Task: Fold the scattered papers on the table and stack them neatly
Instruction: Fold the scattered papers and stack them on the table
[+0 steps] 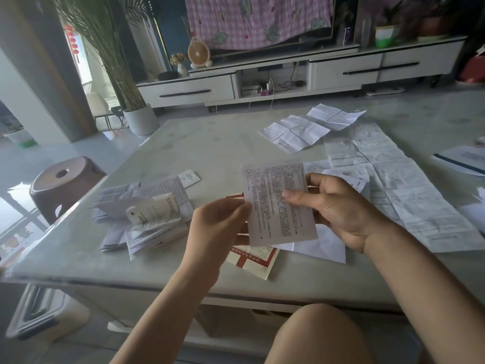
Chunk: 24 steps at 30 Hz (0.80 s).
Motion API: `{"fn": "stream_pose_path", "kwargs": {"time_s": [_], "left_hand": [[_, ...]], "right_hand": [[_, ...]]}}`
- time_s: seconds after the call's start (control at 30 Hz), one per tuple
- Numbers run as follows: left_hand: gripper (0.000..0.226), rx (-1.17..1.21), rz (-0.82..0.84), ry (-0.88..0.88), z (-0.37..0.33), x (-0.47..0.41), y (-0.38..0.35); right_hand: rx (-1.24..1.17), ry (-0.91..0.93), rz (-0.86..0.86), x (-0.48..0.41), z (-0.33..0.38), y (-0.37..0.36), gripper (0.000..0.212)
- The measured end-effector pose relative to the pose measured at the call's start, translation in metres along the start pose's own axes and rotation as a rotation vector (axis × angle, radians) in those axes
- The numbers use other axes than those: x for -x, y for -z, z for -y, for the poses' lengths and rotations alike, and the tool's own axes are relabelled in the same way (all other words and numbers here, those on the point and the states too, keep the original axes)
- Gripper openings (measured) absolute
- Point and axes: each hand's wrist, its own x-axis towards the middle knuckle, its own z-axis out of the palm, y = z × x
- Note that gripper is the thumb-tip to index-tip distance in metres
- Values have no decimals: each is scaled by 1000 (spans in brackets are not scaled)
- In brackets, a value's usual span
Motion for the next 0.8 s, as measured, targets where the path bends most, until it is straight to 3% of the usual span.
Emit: {"fn": "stream_pose_path", "kwargs": {"time_s": [0.23, 0.33, 0.47, 0.53, 0.67, 0.8], "left_hand": [[24, -17, -67, 17, 4, -2, 6], [30, 133, -73, 96, 3, -3, 7], [26, 405, 153, 293, -2, -4, 8], [26, 326, 231, 315, 1, -3, 8], [14, 148, 140, 192, 10, -2, 8], [12, -32, 72, 22, 13, -1, 9]], "right_hand": [[62, 22, 101, 4, 1, -4, 22], [114, 79, 65, 4, -1, -10, 38], [158, 197, -5, 1, -4, -14, 50], [204, 250, -9, 2, -5, -15, 55], [289, 232, 40, 3, -6, -17, 47], [104, 121, 17, 4, 2, -11, 31]]}}
